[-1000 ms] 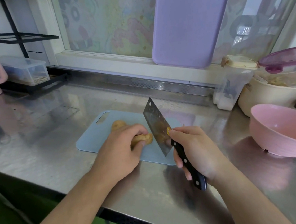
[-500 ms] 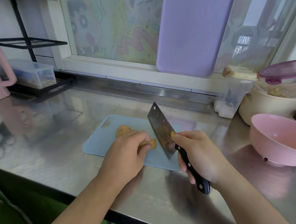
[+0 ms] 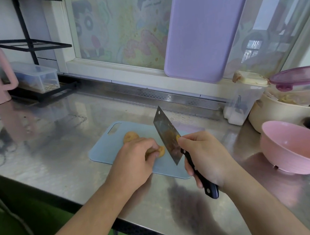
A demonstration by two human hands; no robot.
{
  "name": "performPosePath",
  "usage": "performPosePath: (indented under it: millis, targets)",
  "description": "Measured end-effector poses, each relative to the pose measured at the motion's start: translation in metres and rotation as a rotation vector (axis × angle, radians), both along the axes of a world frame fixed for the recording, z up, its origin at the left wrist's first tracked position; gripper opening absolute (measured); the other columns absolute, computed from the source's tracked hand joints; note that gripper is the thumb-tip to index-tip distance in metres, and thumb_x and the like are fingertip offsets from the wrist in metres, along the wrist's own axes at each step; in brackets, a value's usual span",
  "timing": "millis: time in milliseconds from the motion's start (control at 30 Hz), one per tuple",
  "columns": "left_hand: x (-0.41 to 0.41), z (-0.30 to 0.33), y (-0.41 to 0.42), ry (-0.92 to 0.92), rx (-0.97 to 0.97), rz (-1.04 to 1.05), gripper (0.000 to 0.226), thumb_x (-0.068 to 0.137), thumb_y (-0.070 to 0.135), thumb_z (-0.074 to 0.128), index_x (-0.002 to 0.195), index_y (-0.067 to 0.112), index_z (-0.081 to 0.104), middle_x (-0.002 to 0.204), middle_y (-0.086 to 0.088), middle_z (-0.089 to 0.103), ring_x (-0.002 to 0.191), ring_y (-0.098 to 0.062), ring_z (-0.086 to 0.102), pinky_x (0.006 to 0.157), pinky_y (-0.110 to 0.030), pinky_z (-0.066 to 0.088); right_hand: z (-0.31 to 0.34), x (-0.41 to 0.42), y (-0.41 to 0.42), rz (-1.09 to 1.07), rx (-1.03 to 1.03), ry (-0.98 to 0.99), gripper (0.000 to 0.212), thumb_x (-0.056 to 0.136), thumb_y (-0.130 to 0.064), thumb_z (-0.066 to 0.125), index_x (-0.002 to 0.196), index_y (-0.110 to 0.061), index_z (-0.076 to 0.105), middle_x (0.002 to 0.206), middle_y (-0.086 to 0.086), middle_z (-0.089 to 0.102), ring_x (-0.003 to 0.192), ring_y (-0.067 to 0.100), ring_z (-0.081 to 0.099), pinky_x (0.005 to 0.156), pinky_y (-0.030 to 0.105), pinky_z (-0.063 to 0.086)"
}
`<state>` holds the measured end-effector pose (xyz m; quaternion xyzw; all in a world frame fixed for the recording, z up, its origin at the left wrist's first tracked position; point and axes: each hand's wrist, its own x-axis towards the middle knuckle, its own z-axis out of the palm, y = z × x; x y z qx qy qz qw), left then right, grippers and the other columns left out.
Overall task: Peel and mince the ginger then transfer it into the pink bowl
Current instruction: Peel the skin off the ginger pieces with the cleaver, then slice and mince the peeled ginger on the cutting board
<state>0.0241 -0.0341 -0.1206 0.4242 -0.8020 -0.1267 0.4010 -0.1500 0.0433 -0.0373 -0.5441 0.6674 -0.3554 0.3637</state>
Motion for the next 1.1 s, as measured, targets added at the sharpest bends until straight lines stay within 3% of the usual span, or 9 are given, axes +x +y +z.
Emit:
performPosePath:
  millis: [133,267,433,500,633,800,967,1033,1100]
  targets:
    - [0.0,-0.001,-0.001,0.002,0.001,0.005,0.011,0.088,0.016,0.08,0.089,0.026,0.075,0.082,0.021,0.063,0.082,0.01,0.052,0.073,-0.003,0.037,-0.002,0.003,0.001,0.007,0.008,-0.001,0.031,0.106,-0.017,0.04,0.08,-0.006,0.053,0.05,0.019,0.051,0.026,0.023,0.041,0.039,0.023,0.032]
    - [0.0,-0.001,0.0,0.004,0.001,0.011,0.011,0.089,0.017,0.079,0.09,0.026,0.074,0.082,0.02,0.063,0.08,0.004,0.052,0.071,-0.005,0.038,-0.004,0.004,0.001,0.001,-0.001,0.004,0.032,0.106,-0.018,0.039,0.089,0.008,0.049,0.05,0.018,0.052,0.027,0.023,0.041,0.04,0.024,0.033]
    - [-0.001,0.003,0.004,-0.064,0.049,0.031,0.011,0.094,0.031,0.068,0.096,0.034,0.059,0.094,0.019,0.059,0.09,-0.004,0.054,0.075,-0.034,0.053,0.001,-0.011,-0.002,-0.091,-0.096,-0.063,0.034,0.106,-0.02,0.044,0.079,0.0,0.049,0.05,0.019,0.053,0.028,0.025,0.042,0.042,0.025,0.032]
    - [-0.002,0.006,0.007,-0.065,0.112,0.048,0.012,0.097,0.038,0.064,0.105,0.037,0.055,0.104,0.021,0.056,0.1,-0.004,0.055,0.084,-0.036,0.055,0.001,-0.024,-0.008,-0.122,-0.123,-0.122,0.034,0.107,-0.021,0.046,0.08,0.001,0.048,0.053,0.022,0.053,0.03,0.025,0.041,0.041,0.024,0.032]
    - [-0.011,0.028,-0.001,-0.046,0.111,0.02,0.017,0.1,0.021,0.059,0.114,0.031,0.06,0.113,0.017,0.057,0.107,-0.009,0.056,0.09,-0.034,0.051,-0.009,-0.041,-0.017,-0.155,-0.146,-0.251,0.037,0.109,-0.026,0.048,0.082,-0.002,0.05,0.054,0.022,0.05,0.031,0.023,0.039,0.039,0.024,0.028]
    - [-0.034,0.079,-0.046,-0.439,0.184,-0.134,0.05,0.094,-0.003,0.055,0.117,0.036,0.073,0.108,0.011,0.062,0.087,-0.007,0.054,0.079,-0.022,0.04,-0.02,-0.048,-0.018,-0.252,-0.198,-0.321,0.037,0.109,-0.022,0.048,0.076,-0.005,0.048,0.051,0.022,0.05,0.029,0.023,0.04,0.036,0.022,0.028]
    - [-0.056,0.08,-0.076,-0.749,0.235,-0.318,0.036,0.09,0.015,0.078,0.115,0.042,0.077,0.109,0.013,0.068,0.076,0.007,0.055,0.071,-0.017,0.041,-0.019,-0.059,-0.016,-0.246,-0.181,-0.331,0.038,0.108,-0.022,0.049,0.074,-0.007,0.05,0.053,0.022,0.051,0.03,0.024,0.041,0.037,0.024,0.029]
    - [-0.061,0.073,-0.079,-0.759,0.255,-0.36,0.034,0.089,0.017,0.08,0.113,0.04,0.077,0.104,0.018,0.069,0.078,0.004,0.058,0.07,-0.012,0.041,-0.02,-0.061,-0.016,-0.244,-0.175,-0.338,0.038,0.108,-0.022,0.049,0.073,-0.006,0.051,0.052,0.022,0.051,0.03,0.024,0.041,0.037,0.023,0.029]
    - [-0.061,0.067,-0.082,-0.726,0.253,-0.341,0.028,0.089,0.02,0.08,0.11,0.039,0.076,0.094,0.022,0.067,0.078,0.006,0.059,0.072,-0.018,0.043,-0.02,-0.061,-0.017,-0.238,-0.172,-0.347,0.037,0.108,-0.021,0.048,0.074,-0.005,0.052,0.052,0.022,0.051,0.03,0.024,0.041,0.037,0.022,0.029]
